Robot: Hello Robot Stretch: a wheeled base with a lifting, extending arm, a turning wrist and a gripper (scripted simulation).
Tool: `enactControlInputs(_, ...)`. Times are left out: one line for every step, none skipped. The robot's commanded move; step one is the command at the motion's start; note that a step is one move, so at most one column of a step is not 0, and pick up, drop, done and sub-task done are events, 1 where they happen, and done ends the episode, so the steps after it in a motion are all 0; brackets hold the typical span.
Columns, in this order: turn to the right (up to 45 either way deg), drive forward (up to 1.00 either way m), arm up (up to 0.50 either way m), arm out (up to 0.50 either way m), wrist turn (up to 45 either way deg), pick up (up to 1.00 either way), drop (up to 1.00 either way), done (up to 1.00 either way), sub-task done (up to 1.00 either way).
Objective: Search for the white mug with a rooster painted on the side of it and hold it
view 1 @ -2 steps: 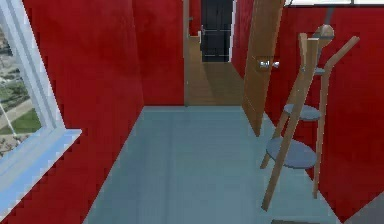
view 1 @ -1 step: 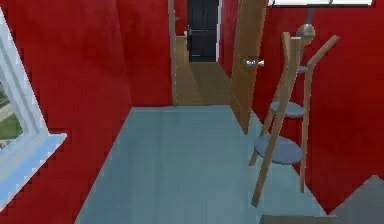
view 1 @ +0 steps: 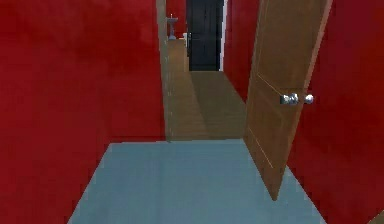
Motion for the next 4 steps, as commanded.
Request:
enactControlInputs(3.0, 0.00, 0.00, 0.00, 0.0, 0.00, 0.00, 0.00, 0.00)
enactControlInputs(0.0, 0.50, 0.00, 0.00, 0.0, 0.00, 0.00, 0.00, 0.00)
enactControlInputs(0.0, 1.00, 0.00, 0.00, 0.0, 0.00, 0.00, 0.00, 0.00)
enactControlInputs(0.0, 0.50, 0.00, 0.00, 0.0, 0.00, 0.00, 0.00, 0.00)
